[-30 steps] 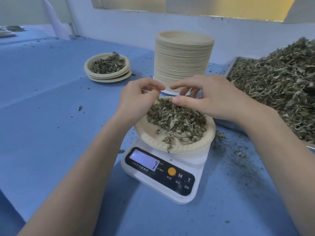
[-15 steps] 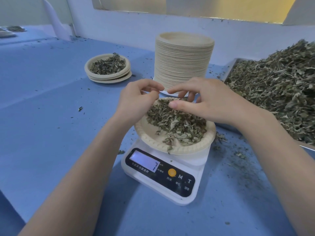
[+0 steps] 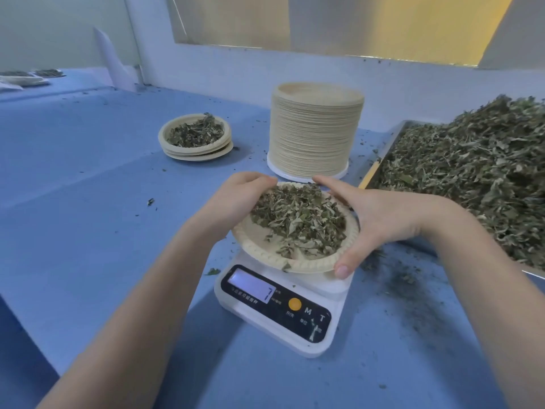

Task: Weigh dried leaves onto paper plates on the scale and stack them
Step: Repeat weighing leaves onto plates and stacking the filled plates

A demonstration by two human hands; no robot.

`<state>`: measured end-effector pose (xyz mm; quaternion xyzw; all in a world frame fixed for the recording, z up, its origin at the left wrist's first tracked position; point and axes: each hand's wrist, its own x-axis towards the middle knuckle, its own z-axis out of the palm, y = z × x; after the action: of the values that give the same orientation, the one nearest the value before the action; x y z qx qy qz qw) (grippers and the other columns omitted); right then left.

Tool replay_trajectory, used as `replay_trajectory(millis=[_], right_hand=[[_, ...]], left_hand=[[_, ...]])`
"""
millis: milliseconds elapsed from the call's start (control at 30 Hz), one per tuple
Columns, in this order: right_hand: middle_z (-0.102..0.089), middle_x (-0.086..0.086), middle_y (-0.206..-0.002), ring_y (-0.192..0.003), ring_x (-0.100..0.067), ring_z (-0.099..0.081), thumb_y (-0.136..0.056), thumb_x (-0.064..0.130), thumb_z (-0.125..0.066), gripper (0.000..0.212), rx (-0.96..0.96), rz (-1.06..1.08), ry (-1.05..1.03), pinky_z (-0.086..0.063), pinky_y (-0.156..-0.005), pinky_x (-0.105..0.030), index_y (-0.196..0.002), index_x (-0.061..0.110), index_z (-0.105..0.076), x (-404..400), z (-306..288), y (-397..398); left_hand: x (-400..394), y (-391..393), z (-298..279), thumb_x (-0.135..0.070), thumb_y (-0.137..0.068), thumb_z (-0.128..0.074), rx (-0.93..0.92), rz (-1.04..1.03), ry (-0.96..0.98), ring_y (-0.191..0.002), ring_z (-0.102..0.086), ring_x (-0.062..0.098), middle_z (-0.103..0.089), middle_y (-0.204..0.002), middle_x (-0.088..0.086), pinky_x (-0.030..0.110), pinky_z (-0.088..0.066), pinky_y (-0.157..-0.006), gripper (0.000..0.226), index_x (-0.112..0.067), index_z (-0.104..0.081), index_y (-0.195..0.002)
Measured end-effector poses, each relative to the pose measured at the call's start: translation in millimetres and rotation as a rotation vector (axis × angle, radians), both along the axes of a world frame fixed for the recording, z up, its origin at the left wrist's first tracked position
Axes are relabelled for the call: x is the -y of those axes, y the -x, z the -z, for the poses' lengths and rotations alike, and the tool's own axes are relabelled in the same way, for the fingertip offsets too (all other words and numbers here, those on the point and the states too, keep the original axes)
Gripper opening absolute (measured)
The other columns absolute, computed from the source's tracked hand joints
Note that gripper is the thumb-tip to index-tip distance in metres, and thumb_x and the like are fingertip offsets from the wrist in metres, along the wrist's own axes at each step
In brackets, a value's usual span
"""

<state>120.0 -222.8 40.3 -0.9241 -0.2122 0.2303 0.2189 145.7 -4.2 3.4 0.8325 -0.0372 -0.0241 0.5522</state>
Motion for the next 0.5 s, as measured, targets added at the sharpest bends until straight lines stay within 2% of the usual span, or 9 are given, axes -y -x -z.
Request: replay_trajectory(millis=[133, 200, 267, 333, 367, 433, 500], right_hand=[[-0.012, 0.027, -0.151, -0.124, 0.017, -0.016, -0.037, 0.056, -0.090, 0.142, 0.096, -0.010, -0.085, -0.015, -0.099, -0.009, -0.145, 0.051, 0.004, -7.9, -8.8, -7.9], [-0.013, 0.028, -0.150, -0.125, 0.019, -0.015, -0.039, 0.056, -0.088, 0.138, 0.137, -0.044, -0.111, -0.014, -0.099, -0.008, -0.146, 0.049, 0.000, -20.8, -19.5, -19.3], [-0.014, 0.024, -0.153, -0.134, 0.011, -0.016, -0.042, 0.053, -0.089, 0.136, 0.166, -0.073, -0.139, -0.015, -0.109, -0.016, -0.148, 0.042, -0.005, -38.6, -30.8, -35.5], [-0.019, 0.017, -0.154, -0.138, 0.002, -0.021, -0.044, 0.050, -0.090, 0.134, 0.176, -0.074, -0.203, -0.020, -0.115, -0.028, -0.150, 0.036, -0.009, -58.2, -39.4, -53.5], [-0.022, 0.013, -0.154, -0.138, -0.001, -0.025, -0.045, 0.047, -0.089, 0.130, 0.166, -0.058, -0.262, -0.023, -0.115, -0.030, -0.150, 0.034, -0.012, -67.7, -41.7, -63.0], [-0.027, 0.002, -0.152, -0.135, -0.008, -0.035, -0.057, 0.029, -0.087, 0.116, 0.136, 0.015, -0.433, -0.031, -0.110, -0.028, -0.150, 0.030, -0.018, -87.3, -42.7, -83.7], [-0.037, -0.007, -0.147, -0.125, -0.013, -0.049, -0.070, 0.006, -0.080, 0.099, 0.116, 0.124, -0.595, -0.041, -0.105, -0.033, -0.149, 0.021, -0.023, -108.9, -40.7, -106.6]], left_hand=[[-16.7, -0.9, -15.6, -0.037, -0.092, -0.054, 0.022, -0.031, -0.016, -0.109, -0.057, 0.013, -0.065, -0.111, -0.007, 0.036, -0.039, -0.104, 0.018, -0.026, -0.066, -0.099], [-30.7, -4.6, -29.0, -0.035, -0.092, -0.054, 0.035, -0.058, -0.014, -0.106, -0.059, 0.013, -0.066, -0.109, -0.006, 0.037, -0.042, -0.102, 0.019, -0.025, -0.068, -0.101], [-48.2, -14.7, -41.3, -0.032, -0.092, -0.055, 0.062, -0.117, -0.003, -0.096, -0.060, 0.009, -0.066, -0.100, -0.009, 0.028, -0.047, -0.089, 0.015, -0.028, -0.069, -0.096], [-67.3, -29.7, -53.4, -0.025, -0.091, -0.055, 0.101, -0.212, -0.002, -0.077, -0.055, -0.002, -0.061, -0.083, -0.015, 0.014, -0.042, -0.068, 0.013, -0.029, -0.067, -0.086], [-77.6, -39.0, -58.2, -0.021, -0.091, -0.055, 0.114, -0.270, -0.007, -0.072, -0.051, -0.003, -0.058, -0.080, -0.015, 0.012, -0.038, -0.063, 0.012, -0.026, -0.066, -0.088], [-98.7, -59.3, -65.4, -0.014, -0.092, -0.053, 0.122, -0.376, 0.005, -0.074, -0.053, 0.007, -0.060, -0.087, -0.006, 0.018, -0.040, -0.064, 0.019, -0.019, -0.064, -0.107], [-118.3, -80.5, -67.7, -0.009, -0.094, -0.047, 0.115, -0.471, 0.029, -0.086, -0.052, 0.019, -0.058, -0.101, 0.005, 0.026, -0.040, -0.072, 0.028, -0.012, -0.060, -0.119]])
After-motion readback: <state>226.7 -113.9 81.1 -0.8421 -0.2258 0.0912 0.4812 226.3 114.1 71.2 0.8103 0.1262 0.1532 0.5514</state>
